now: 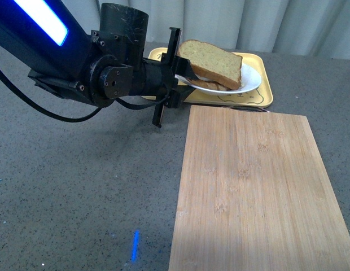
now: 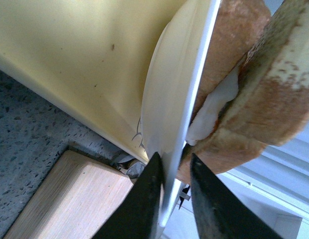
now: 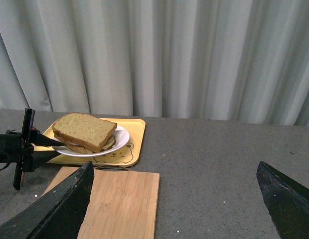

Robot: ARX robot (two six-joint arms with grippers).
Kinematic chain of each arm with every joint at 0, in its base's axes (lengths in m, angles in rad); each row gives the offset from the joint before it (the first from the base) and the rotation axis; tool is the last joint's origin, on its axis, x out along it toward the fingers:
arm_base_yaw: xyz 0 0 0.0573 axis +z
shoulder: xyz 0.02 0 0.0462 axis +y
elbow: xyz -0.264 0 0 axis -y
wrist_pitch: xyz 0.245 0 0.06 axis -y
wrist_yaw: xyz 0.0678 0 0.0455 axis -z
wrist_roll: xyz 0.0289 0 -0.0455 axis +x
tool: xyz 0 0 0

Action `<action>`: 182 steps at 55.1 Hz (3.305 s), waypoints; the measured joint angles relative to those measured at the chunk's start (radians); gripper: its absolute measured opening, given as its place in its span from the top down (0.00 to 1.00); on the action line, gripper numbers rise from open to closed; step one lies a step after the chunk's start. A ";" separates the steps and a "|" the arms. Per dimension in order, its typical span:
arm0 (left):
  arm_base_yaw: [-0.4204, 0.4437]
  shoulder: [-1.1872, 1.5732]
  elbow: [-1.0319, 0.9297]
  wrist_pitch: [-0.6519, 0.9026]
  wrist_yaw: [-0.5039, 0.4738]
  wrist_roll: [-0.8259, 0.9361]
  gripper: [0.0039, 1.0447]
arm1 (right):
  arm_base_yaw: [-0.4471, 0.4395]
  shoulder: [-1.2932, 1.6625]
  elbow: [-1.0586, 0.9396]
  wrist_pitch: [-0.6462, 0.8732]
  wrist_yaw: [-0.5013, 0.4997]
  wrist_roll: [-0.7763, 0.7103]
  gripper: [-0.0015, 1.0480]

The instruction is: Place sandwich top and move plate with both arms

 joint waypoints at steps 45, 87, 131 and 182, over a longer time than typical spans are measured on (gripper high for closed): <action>0.048 -0.638 -0.919 0.713 -0.710 1.394 0.53 | 0.000 0.000 0.000 0.000 0.001 0.000 0.09; 0.256 -1.443 -1.425 0.409 -0.502 1.466 0.97 | 0.000 0.000 0.000 0.000 0.000 0.000 0.09; 0.330 -2.027 -1.492 -0.079 -0.435 1.467 0.97 | 0.000 0.000 0.000 0.000 0.000 0.000 0.09; 0.330 -2.427 -1.492 -0.497 -0.434 1.467 0.97 | 0.000 0.000 0.000 0.000 0.000 0.000 0.09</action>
